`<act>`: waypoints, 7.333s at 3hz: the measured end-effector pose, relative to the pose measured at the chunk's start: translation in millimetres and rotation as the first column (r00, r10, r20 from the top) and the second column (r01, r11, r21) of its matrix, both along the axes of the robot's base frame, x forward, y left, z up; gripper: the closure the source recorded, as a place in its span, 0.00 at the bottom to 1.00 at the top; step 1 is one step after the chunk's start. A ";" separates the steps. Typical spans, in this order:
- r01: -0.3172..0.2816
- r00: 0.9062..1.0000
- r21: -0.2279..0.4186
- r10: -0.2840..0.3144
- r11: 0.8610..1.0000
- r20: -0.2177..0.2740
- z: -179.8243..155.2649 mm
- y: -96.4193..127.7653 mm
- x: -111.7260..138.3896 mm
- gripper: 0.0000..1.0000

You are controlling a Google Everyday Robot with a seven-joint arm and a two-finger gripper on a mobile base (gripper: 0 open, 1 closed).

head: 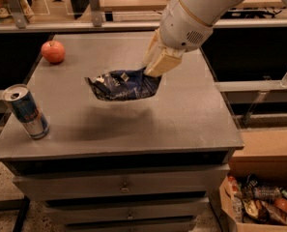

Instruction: Move blue chip bag near redbull can

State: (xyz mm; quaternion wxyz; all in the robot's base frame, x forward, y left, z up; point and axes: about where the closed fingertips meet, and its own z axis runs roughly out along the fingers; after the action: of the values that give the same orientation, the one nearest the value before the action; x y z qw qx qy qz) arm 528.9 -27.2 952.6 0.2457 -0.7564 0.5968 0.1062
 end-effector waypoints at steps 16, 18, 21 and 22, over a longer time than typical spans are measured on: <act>0.053 0.991 -0.137 -0.069 0.989 -0.113 -83.0 32.6 -26.6 0.00; 0.030 0.987 -0.244 -0.067 0.969 -0.145 -120.3 28.8 -24.6 0.41; -0.071 0.994 -0.249 0.048 0.966 -0.097 -67.8 89.4 -5.5 1.00; -0.104 0.991 -0.250 0.078 0.963 -0.113 -59.9 115.1 5.7 1.00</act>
Offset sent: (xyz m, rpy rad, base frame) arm -0.0174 0.0625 0.0209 0.0571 0.0144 0.0776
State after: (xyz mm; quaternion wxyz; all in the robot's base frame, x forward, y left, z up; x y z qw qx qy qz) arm 534.6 87.9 892.8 0.1105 -0.8020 0.5818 0.0780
